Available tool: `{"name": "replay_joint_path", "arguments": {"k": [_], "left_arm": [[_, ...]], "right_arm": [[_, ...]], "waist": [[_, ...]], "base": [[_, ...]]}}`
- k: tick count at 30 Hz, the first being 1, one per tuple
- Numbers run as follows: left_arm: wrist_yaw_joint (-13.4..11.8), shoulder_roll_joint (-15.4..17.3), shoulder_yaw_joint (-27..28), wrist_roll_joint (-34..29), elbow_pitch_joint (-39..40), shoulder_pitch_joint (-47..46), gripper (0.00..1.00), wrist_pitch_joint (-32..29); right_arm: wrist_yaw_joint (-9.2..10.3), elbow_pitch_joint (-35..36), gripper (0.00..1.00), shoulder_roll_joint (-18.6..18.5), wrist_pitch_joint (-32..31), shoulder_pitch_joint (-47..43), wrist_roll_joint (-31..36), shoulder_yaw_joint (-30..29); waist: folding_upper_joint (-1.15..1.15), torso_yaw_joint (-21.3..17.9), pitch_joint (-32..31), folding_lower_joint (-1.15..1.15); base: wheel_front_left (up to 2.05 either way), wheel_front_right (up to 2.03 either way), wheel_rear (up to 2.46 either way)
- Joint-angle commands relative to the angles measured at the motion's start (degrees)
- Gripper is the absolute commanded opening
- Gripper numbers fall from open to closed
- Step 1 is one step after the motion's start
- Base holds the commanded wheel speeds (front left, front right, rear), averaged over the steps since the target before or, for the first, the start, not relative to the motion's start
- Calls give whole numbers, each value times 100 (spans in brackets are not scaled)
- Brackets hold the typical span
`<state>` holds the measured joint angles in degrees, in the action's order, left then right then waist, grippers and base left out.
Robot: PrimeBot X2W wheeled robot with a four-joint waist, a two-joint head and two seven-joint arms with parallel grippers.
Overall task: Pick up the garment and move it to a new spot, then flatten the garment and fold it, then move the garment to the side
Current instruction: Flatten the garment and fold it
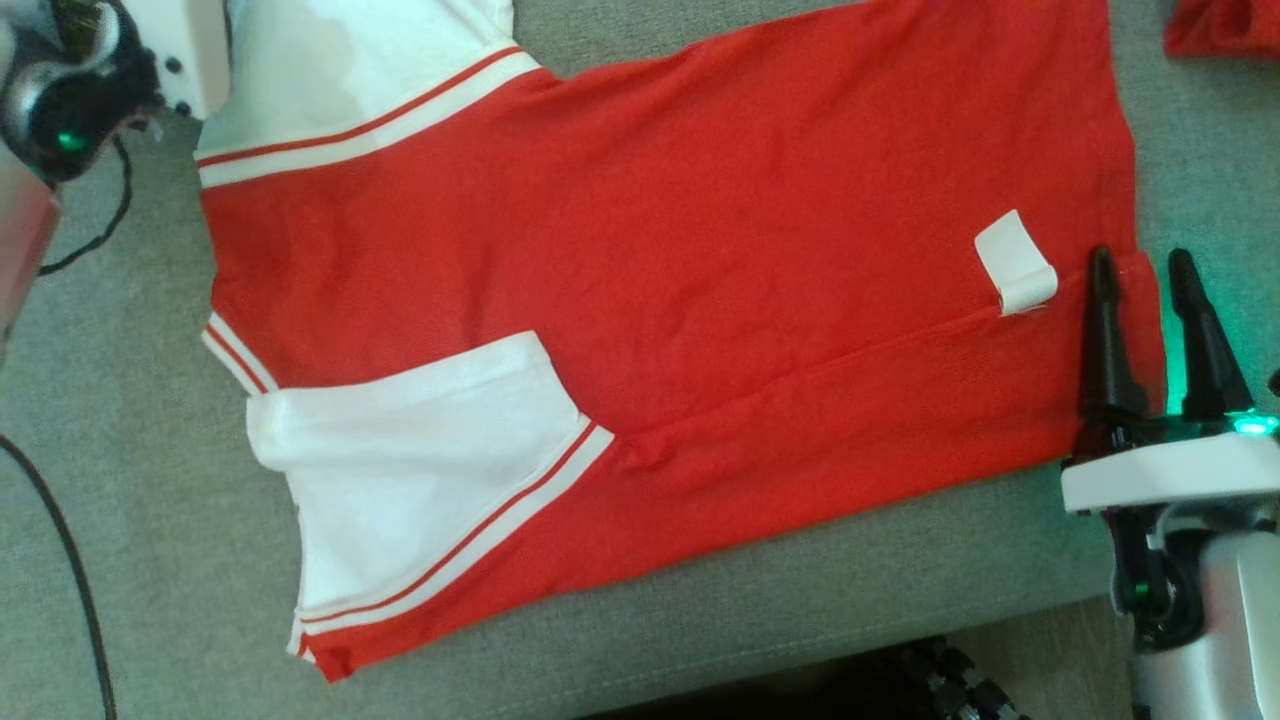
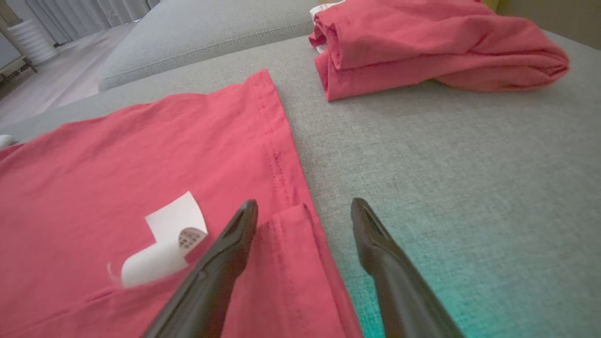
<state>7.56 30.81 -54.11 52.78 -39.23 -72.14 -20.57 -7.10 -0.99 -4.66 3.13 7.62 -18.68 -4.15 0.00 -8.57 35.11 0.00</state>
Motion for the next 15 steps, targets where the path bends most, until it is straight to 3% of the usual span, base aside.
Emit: {"name": "replay_joint_path", "arguments": {"k": [1,8,15], "left_arm": [[-8,311,10,34,67,-142,0,34],[-8,356,-320,60,261,-172,0,418],[-8,361,-778,142,758,-307,0,1042]], "right_arm": [[-39,220,100,-84,31,69,-104,156],[-39,308,100,-307,-373,613,-307,376],[-39,-388,100,-670,-1859,1756,132,187]], "waist": [[0,16,-44,0],[0,153,-256,0],[0,544,-497,0]], "base": [[0,0,0],[0,0,0],[0,0,0]]}}
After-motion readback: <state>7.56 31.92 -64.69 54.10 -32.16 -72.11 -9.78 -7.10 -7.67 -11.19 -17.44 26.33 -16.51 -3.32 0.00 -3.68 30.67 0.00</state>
